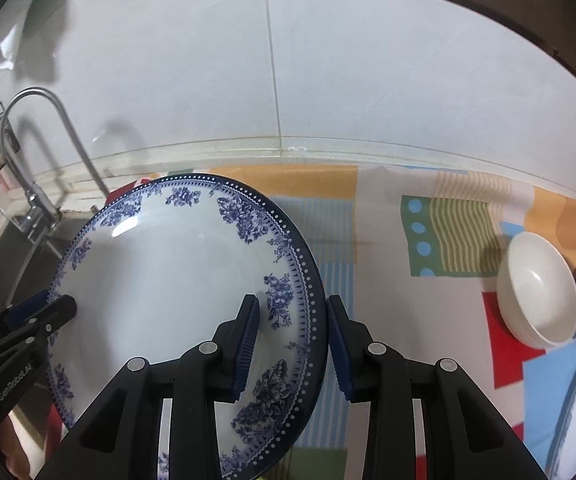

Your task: Organize plates and bowls

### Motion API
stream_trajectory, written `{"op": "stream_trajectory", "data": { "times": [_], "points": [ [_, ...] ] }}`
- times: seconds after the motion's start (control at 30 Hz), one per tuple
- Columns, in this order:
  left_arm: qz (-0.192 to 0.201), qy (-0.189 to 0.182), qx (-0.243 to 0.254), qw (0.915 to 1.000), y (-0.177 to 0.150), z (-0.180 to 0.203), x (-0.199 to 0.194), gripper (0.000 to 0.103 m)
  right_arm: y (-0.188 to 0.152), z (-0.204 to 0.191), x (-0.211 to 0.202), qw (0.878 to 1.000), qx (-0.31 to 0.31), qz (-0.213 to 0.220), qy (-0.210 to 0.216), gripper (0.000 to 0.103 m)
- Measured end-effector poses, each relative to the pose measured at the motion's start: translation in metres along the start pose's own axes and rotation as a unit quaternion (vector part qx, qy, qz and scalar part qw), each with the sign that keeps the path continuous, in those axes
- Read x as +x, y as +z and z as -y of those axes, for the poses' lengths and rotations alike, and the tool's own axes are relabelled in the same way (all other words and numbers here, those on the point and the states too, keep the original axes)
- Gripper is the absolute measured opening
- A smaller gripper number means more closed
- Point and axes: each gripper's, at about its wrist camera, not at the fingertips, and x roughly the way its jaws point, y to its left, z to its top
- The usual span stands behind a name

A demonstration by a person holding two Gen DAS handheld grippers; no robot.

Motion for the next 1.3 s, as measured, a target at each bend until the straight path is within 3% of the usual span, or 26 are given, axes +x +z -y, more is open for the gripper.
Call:
{"op": "stream_trajectory", "data": {
  "times": [0.57,1.3],
  "points": [
    [-0.008,-0.003,-0.001,1.0,-0.063,-0.005,-0.057,0.034,-0.056,-0.014,-0.061,1.0,-0.008,0.001,-0.005,0.035],
    [-0.074,-0.008,-0.002,0.9972,-0.131,-0.004,-0.056,0.034,-0.125,-0.019,-0.069,0.998,-0.008,-0.053,-0.014,0.035]
  ]
}}
